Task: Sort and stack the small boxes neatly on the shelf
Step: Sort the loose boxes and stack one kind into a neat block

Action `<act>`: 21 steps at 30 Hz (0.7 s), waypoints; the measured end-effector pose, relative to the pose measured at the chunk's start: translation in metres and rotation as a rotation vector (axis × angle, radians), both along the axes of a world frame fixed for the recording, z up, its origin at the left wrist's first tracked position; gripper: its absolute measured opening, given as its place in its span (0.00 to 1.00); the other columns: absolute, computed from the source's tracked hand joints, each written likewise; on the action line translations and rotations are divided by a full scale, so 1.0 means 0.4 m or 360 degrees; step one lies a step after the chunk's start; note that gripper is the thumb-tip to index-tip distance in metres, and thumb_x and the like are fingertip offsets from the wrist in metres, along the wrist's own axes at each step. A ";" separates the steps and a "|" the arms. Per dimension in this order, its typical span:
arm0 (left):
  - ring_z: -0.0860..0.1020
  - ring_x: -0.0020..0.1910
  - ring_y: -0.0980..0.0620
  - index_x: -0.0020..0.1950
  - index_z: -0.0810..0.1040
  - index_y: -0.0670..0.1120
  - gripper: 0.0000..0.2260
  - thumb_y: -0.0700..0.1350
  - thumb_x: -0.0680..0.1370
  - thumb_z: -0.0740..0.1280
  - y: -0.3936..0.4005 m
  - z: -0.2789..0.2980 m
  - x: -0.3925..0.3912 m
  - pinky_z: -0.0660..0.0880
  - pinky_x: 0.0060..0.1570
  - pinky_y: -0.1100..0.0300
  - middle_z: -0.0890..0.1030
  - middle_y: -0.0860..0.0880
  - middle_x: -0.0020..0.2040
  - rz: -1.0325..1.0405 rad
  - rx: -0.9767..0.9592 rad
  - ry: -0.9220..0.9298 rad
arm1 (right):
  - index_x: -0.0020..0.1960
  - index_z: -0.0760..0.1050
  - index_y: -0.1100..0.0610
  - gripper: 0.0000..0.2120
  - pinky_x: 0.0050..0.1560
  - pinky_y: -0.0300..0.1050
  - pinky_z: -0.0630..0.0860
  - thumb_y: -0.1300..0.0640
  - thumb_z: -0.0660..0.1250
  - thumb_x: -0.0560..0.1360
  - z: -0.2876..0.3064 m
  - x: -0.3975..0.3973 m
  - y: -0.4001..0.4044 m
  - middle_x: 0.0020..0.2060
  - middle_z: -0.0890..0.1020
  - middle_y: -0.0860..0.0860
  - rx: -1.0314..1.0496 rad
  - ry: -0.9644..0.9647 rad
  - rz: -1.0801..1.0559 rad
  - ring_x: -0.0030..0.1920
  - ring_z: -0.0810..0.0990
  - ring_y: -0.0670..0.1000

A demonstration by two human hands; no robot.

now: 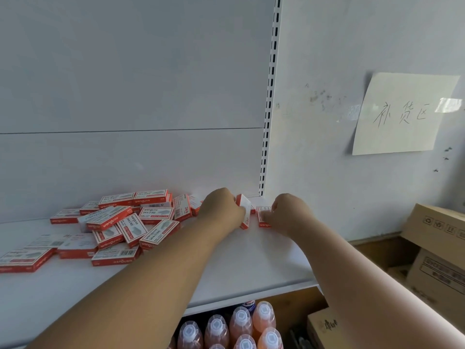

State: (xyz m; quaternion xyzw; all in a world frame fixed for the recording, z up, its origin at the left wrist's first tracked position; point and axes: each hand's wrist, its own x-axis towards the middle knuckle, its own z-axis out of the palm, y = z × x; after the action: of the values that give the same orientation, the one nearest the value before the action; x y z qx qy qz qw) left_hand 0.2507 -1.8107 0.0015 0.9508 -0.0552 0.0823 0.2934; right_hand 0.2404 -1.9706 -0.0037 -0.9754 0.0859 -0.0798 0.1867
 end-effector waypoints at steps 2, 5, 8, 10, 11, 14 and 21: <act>0.81 0.44 0.46 0.53 0.82 0.44 0.10 0.47 0.75 0.67 0.009 -0.002 0.004 0.77 0.43 0.55 0.83 0.46 0.47 -0.0004 -0.0081 -0.0071 | 0.33 0.64 0.56 0.18 0.26 0.42 0.60 0.48 0.68 0.73 0.001 0.004 0.009 0.29 0.70 0.50 -0.0083 0.0050 0.0018 0.28 0.68 0.49; 0.84 0.37 0.47 0.52 0.75 0.49 0.06 0.48 0.78 0.63 0.011 0.000 0.008 0.81 0.41 0.54 0.81 0.52 0.47 -0.0038 -0.0575 -0.0013 | 0.34 0.66 0.56 0.15 0.24 0.40 0.61 0.52 0.69 0.72 0.023 0.015 0.026 0.29 0.71 0.50 -0.0114 0.0174 -0.0004 0.27 0.68 0.48; 0.85 0.35 0.47 0.52 0.71 0.49 0.04 0.46 0.79 0.59 0.009 -0.009 0.002 0.82 0.38 0.52 0.82 0.49 0.47 -0.0067 -0.1168 0.0205 | 0.34 0.67 0.57 0.13 0.22 0.38 0.62 0.55 0.71 0.69 0.043 0.025 0.038 0.27 0.71 0.51 0.0014 0.0287 -0.0030 0.24 0.69 0.49; 0.85 0.37 0.46 0.57 0.72 0.45 0.08 0.45 0.81 0.59 0.011 -0.016 0.001 0.79 0.32 0.53 0.85 0.46 0.45 -0.0132 -0.1406 0.0287 | 0.33 0.69 0.58 0.11 0.23 0.36 0.62 0.57 0.71 0.67 0.039 0.028 0.039 0.26 0.71 0.52 0.0068 0.0304 -0.0029 0.23 0.69 0.50; 0.84 0.36 0.46 0.58 0.73 0.43 0.09 0.46 0.81 0.59 0.013 -0.017 -0.003 0.75 0.28 0.57 0.86 0.46 0.43 -0.0158 -0.1549 0.0325 | 0.33 0.71 0.59 0.09 0.24 0.36 0.62 0.57 0.69 0.66 0.029 0.029 0.038 0.26 0.71 0.52 0.0094 0.0275 -0.0031 0.23 0.69 0.51; 0.79 0.35 0.44 0.55 0.77 0.43 0.14 0.51 0.83 0.58 0.020 -0.006 -0.015 0.71 0.24 0.62 0.84 0.44 0.36 -0.0170 -0.2140 0.0561 | 0.37 0.75 0.59 0.08 0.27 0.36 0.63 0.55 0.64 0.69 -0.007 0.027 0.030 0.27 0.73 0.53 0.0400 0.0042 -0.0071 0.25 0.70 0.52; 0.79 0.30 0.52 0.54 0.77 0.42 0.06 0.43 0.79 0.67 0.048 -0.002 -0.011 0.77 0.28 0.61 0.80 0.45 0.33 -0.0165 -0.2323 0.0601 | 0.49 0.74 0.60 0.08 0.30 0.41 0.69 0.63 0.62 0.71 0.011 0.004 0.016 0.32 0.83 0.55 0.1878 -0.0073 0.0104 0.31 0.82 0.54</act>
State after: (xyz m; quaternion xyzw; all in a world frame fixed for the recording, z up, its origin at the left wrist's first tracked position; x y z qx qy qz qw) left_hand 0.2464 -1.7916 0.0006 0.5091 0.0199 -0.0803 0.8567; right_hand 0.2420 -1.9641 0.0005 -0.7068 0.0817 -0.0337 0.7019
